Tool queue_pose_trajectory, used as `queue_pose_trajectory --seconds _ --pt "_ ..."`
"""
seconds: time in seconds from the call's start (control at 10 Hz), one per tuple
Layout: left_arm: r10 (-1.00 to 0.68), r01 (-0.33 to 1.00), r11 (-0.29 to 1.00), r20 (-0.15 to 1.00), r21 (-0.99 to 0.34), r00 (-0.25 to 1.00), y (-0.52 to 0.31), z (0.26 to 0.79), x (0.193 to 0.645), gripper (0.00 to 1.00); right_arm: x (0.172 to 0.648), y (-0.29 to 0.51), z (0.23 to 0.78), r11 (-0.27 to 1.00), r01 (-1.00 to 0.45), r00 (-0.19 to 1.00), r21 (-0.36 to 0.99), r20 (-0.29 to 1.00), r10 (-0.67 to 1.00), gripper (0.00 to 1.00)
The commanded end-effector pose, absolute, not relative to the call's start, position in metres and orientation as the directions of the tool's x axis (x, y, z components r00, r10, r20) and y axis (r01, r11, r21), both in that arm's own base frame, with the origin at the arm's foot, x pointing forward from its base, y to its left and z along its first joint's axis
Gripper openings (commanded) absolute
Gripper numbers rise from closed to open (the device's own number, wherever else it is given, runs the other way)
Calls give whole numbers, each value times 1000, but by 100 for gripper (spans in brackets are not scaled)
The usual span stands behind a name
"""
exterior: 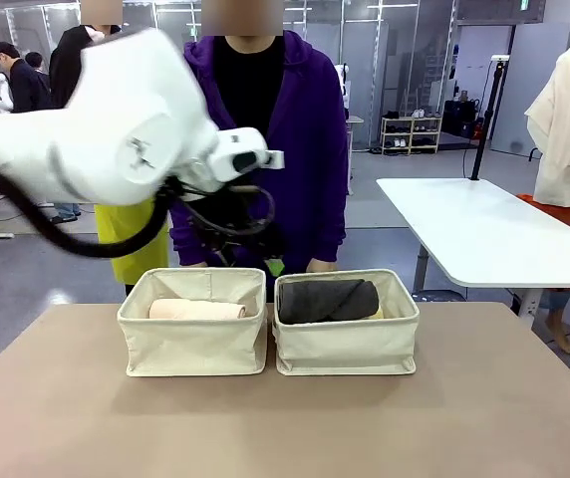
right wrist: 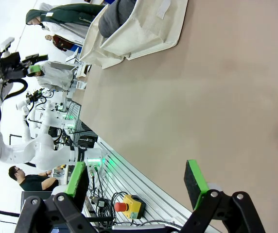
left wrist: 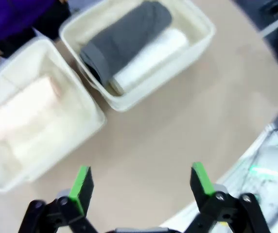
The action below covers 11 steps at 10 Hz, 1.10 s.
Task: Divide the towels into two baskets.
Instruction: Pick up one hotel-folded towel from the bottom of the table and place it in the Fabric basket indicated by the person.
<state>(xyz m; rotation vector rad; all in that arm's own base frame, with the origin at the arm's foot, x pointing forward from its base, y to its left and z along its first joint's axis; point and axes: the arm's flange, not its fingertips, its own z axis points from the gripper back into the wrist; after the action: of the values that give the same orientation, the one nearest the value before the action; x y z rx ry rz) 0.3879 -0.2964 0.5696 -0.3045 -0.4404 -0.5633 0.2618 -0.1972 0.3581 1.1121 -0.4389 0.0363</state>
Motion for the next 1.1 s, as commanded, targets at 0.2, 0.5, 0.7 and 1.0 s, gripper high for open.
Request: queue_pose_trajectory --seconds 0.2,0.5,0.7,1.0 --pt "-93 363 642 401 -675 912 -124 583 324 100 260 -195 363 444 -238 914 864 355 -199 100" --pt "53 325 397 375 -858 925 -26 559 284 100 260 -195 363 444 -238 914 864 355 -199 100" --pt "165 338 261 386 -905 908 27 533 257 100 260 -195 363 444 -238 914 864 355 -199 100" --pt "351 296 158 333 -942 875 101 486 212 100 260 -195 363 444 -238 914 864 355 -199 100"
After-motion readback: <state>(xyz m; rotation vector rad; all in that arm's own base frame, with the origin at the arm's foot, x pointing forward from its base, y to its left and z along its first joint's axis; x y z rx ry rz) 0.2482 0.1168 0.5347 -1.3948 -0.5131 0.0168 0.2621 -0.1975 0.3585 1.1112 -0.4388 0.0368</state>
